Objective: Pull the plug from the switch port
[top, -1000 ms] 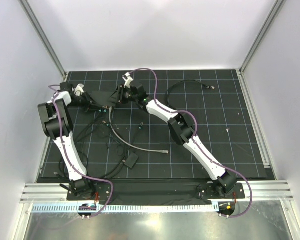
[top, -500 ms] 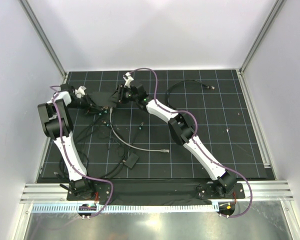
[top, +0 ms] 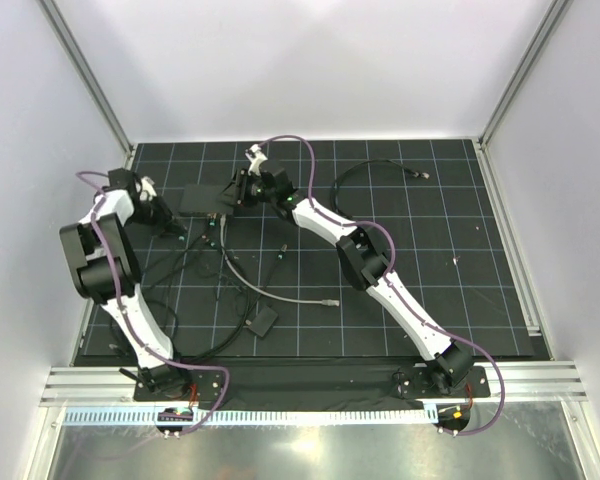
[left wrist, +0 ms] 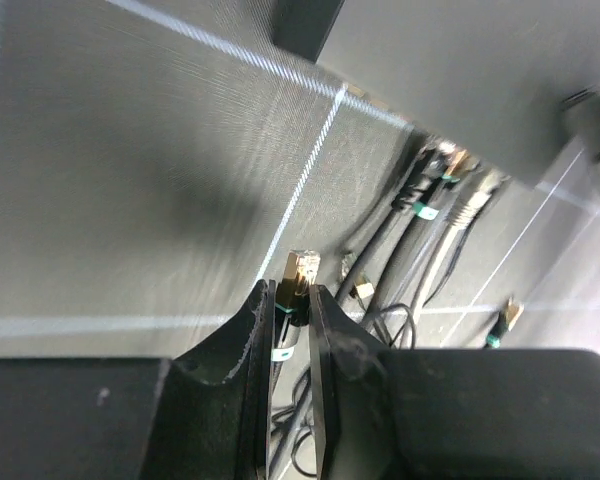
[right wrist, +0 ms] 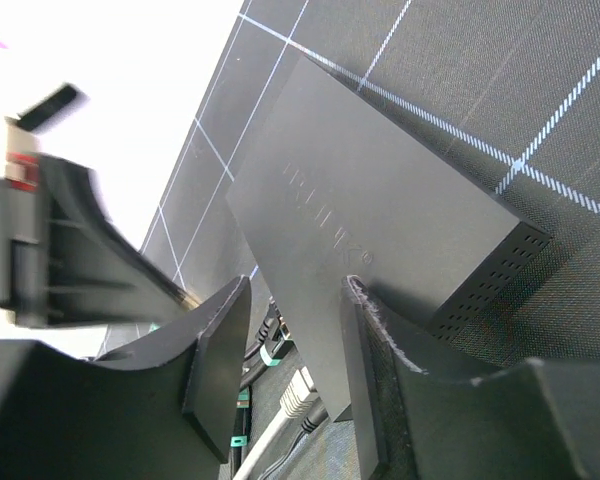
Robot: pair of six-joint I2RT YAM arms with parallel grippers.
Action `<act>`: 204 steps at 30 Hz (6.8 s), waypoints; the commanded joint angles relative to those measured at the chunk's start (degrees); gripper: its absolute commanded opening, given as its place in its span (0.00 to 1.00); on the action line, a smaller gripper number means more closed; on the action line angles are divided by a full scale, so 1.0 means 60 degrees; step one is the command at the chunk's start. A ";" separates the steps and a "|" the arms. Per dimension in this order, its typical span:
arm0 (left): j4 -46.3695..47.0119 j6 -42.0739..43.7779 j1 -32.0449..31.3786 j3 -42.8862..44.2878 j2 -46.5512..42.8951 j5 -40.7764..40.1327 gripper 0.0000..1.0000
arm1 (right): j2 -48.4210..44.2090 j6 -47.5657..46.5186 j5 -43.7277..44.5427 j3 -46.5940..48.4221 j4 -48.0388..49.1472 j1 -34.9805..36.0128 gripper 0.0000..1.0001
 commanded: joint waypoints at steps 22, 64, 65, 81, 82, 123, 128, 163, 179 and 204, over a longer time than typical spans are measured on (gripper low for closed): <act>0.2612 -0.4136 0.0050 -0.1221 -0.8847 -0.1165 0.00 | -0.5176 -0.0799 -0.4011 -0.3939 0.3198 0.0860 0.99; 0.1910 -0.5588 -0.0037 -0.1235 -0.9200 0.1487 0.00 | -0.4405 0.0400 -0.4788 -0.2786 0.5443 0.2868 0.59; 0.1895 -0.5544 -0.0037 -0.1221 -0.9185 0.1443 0.00 | -0.4332 0.0605 -0.4919 -0.2756 0.5663 0.2897 0.59; 0.1924 -0.5207 -0.0023 -0.1264 -0.9140 0.1618 0.00 | -0.4346 0.0314 -0.4481 -0.2596 0.4772 0.2897 0.19; 0.1939 -0.5091 -0.0023 -0.1279 -0.9185 0.1662 0.02 | -0.4316 0.0372 -0.4379 -0.2536 0.4728 0.2912 0.12; -0.0873 -0.2028 -0.0081 -0.0371 -1.1793 -0.2571 1.00 | -0.9296 0.9502 0.0793 -0.0793 0.5787 0.0803 0.01; -0.0844 -0.2086 -0.0081 -0.0400 -1.1734 -0.2410 0.99 | -0.9239 1.0158 0.0749 -0.0692 0.5812 0.0407 0.01; -0.0214 -0.1984 -0.0081 -0.1264 -1.1367 -0.2176 1.00 | -1.0893 1.1374 0.0676 -0.7108 0.6824 -0.8322 0.01; -0.0111 -0.2204 -0.0081 -0.1543 -1.1675 -0.2058 1.00 | -1.1858 1.3748 0.0690 -0.4116 0.8448 -0.7754 0.01; -0.0434 -0.2057 -0.0081 -0.1396 -1.1807 -0.1897 1.00 | -1.0456 0.9002 -0.3001 -0.4938 0.6308 -0.8309 0.01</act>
